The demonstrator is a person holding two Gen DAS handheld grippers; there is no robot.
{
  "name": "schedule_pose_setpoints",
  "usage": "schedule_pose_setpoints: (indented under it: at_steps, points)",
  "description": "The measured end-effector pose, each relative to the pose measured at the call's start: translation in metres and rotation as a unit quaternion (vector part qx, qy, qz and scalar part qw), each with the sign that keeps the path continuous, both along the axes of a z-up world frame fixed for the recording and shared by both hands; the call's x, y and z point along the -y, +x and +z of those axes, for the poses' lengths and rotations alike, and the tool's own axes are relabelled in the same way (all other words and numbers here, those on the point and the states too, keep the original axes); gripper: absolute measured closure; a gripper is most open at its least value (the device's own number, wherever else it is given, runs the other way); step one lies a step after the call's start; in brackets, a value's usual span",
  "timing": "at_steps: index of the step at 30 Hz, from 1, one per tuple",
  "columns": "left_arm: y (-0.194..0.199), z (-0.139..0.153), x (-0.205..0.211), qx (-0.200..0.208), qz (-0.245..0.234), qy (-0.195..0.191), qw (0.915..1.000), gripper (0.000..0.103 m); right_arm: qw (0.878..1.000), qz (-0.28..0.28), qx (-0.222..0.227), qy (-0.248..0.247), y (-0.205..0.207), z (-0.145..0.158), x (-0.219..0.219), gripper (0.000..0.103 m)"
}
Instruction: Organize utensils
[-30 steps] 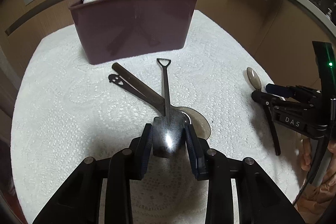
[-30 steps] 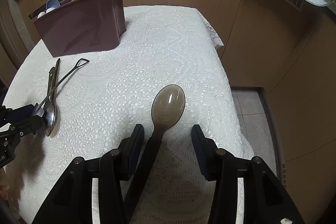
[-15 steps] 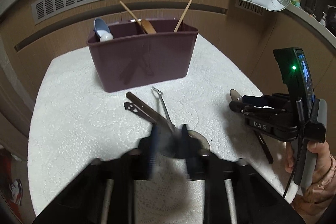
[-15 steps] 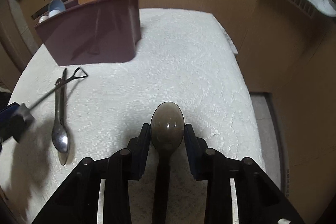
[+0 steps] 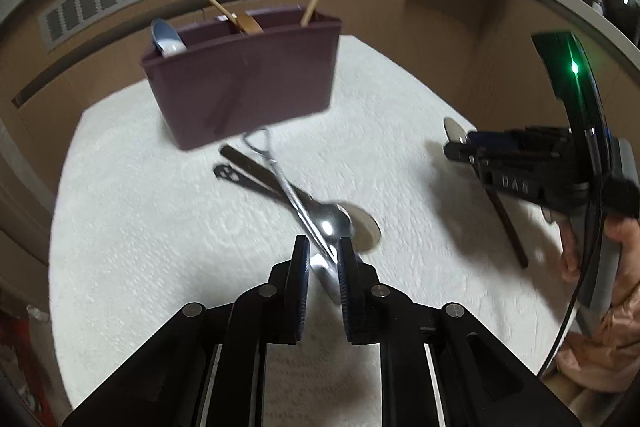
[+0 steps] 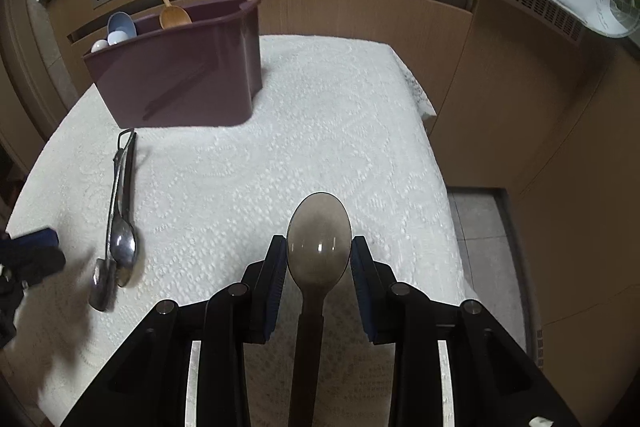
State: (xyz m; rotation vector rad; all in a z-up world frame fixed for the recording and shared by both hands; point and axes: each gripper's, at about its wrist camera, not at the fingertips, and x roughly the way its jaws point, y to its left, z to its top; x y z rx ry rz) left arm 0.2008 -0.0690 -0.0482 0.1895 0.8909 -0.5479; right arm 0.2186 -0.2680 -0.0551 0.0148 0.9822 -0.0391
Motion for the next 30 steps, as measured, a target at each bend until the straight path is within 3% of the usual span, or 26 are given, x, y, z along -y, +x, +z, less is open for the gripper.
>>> schedule_pose_setpoints:
  at_steps: [2,7,11,13,18,20,25,27,30]
  points:
    - [-0.003,-0.012,0.003,-0.016,-0.001,0.003,0.9999,0.067,1.0,-0.006,-0.007,0.003,-0.001,-0.004,0.004,0.074]
    - [-0.002,-0.02,0.007,-0.037,-0.011,-0.024,0.999,0.064,1.0,-0.01,-0.015,0.007,0.0,-0.011,0.007,0.074]
    - [0.01,-0.002,0.01,-0.001,-0.043,0.002,0.9991,0.057,1.0,-0.009,-0.021,0.008,0.001,-0.014,0.006,0.073]
    - [0.029,0.001,0.009,-0.005,-0.054,0.007,0.9985,0.053,1.0,-0.01,-0.026,0.01,0.001,-0.018,0.007,0.073]
    - [0.084,-0.019,0.006,-0.086,-0.061,-0.017,0.9943,0.053,0.999,-0.011,-0.034,0.003,0.002,-0.019,0.004,0.073]
    - [0.091,-0.023,0.002,-0.098,-0.059,-0.024,0.9932,0.053,0.999,-0.009,-0.039,0.0,0.003,-0.019,0.004,0.072]
    - [0.061,-0.027,-0.007,-0.114,-0.087,-0.004,0.9896,0.051,0.999,-0.01,-0.043,-0.009,0.001,-0.019,0.003,0.069]
    - [0.035,-0.026,-0.006,-0.099,-0.116,0.027,0.9879,0.048,0.999,-0.007,-0.045,-0.014,0.001,-0.018,0.002,0.069]
    - [0.008,-0.022,-0.002,-0.106,-0.165,0.041,0.9797,0.048,0.999,-0.003,-0.048,-0.015,-0.001,-0.016,0.002,0.068]
